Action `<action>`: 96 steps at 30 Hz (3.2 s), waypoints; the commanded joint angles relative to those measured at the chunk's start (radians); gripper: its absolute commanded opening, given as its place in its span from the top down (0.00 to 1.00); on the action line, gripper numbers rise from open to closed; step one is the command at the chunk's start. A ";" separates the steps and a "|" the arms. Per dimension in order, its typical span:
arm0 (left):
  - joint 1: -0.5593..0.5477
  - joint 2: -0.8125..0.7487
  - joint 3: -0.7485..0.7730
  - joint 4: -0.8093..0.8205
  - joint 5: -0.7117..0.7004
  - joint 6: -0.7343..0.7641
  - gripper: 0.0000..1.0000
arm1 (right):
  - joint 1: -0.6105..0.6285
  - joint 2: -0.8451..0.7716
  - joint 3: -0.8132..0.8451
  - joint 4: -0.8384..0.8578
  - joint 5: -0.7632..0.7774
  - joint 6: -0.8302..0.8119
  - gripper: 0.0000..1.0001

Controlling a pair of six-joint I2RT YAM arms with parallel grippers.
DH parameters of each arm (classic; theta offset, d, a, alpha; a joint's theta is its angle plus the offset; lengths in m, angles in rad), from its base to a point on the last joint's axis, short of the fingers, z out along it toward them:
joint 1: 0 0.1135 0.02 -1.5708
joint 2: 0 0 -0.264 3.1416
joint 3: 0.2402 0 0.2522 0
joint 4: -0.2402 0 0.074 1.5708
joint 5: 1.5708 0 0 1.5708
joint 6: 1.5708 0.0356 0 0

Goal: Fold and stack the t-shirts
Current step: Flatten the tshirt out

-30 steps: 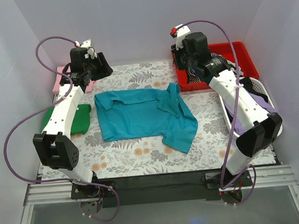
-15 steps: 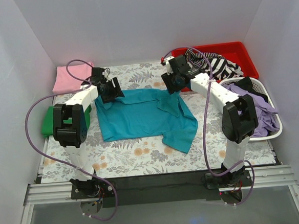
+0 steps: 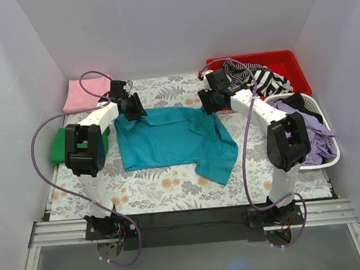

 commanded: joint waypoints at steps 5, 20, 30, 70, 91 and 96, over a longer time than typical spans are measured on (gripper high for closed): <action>-0.002 0.018 0.033 0.007 0.006 -0.003 0.62 | -0.037 0.050 0.002 0.065 -0.065 0.030 0.42; -0.003 0.068 0.060 -0.045 -0.043 -0.004 0.64 | -0.049 0.130 0.062 0.086 -0.200 0.047 0.45; -0.003 0.130 0.096 -0.082 -0.081 0.002 0.99 | -0.049 0.152 0.096 0.088 -0.239 0.041 0.55; 0.268 -0.215 0.994 -0.468 0.112 0.112 1.00 | -0.060 -0.152 0.720 -0.093 -0.243 -0.042 0.99; 0.288 -0.408 0.564 -0.426 0.220 0.054 1.00 | -0.064 -0.229 0.591 -0.102 -0.378 -0.045 0.99; 0.288 -0.210 0.720 -0.427 0.265 0.029 0.99 | -0.069 -0.044 0.752 -0.101 -0.294 -0.059 0.99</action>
